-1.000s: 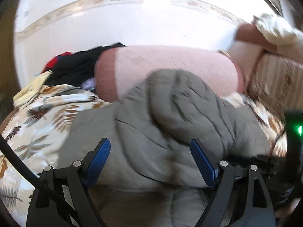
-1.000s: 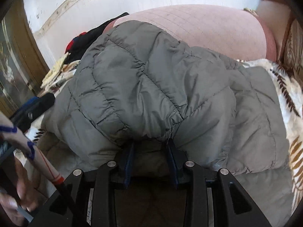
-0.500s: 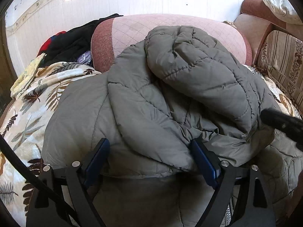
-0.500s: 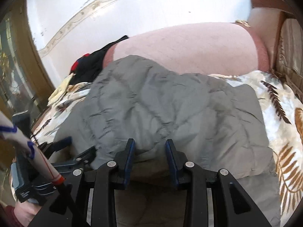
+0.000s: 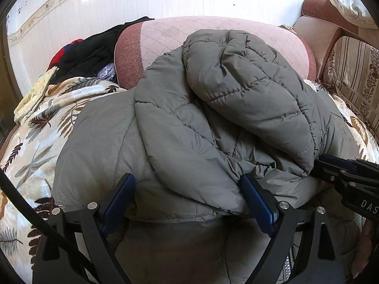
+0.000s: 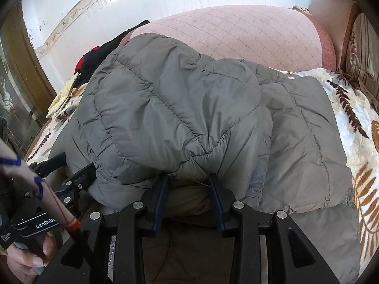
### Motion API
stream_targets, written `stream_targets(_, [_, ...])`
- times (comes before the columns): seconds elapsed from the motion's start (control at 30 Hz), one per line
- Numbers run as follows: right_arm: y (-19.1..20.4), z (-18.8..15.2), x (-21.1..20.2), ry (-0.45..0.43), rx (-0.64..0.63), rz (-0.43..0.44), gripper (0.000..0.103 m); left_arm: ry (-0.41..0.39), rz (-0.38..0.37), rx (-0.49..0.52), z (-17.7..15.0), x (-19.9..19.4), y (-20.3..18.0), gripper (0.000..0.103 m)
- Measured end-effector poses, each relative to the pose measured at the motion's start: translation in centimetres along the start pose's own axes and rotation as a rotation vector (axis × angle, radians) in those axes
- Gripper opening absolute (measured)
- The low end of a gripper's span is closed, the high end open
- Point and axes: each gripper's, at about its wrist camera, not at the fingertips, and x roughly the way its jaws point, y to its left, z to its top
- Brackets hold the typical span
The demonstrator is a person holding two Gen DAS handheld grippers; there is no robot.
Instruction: Fold large clothes
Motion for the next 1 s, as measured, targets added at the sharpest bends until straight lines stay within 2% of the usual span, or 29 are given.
stream_targets(0.23, [0.0, 0.0, -0.5, -0.010, 0.001, 0.010, 0.040, -0.045, -0.010, -0.014, 0.3, -1.1, 0.3, 0.090])
stream_targets(0.4, [1.2, 0.4, -2.8, -0.095, -0.039, 0.046, 0.041, -0.126, -0.017, -0.044, 0.9, -2.9, 0.8, 0.090])
stream_targets(0.53, [2.5, 0.4, -3.8, -0.136, -0.097, 0.067, 0.041, -0.148, -0.019, -0.041, 1.0, -3.5, 0.6, 0.090])
stream_targets(0.63, [2.7, 0.2, -2.9, -0.100, -0.104, 0.059, 0.041, -0.127, -0.010, -0.016, 0.8, -3.0, 0.0, 0.090])
stream_targets(0.73, [2.1, 0.0, -1.7, -0.052, -0.092, 0.039, 0.041, -0.072, 0.003, 0.001, 0.5, -1.8, -0.2, 0.090])
stream_targets(0.83, [1.8, -0.2, -0.8, -0.025, -0.081, 0.040, 0.041, -0.040, -0.007, -0.014, 0.3, -1.0, 0.1, 0.090])
stream_targets(1.0, [1.6, -0.3, -0.7, -0.019, -0.071, 0.047, 0.042, -0.042, 0.006, -0.002, 0.2, -1.0, -0.2, 0.090])
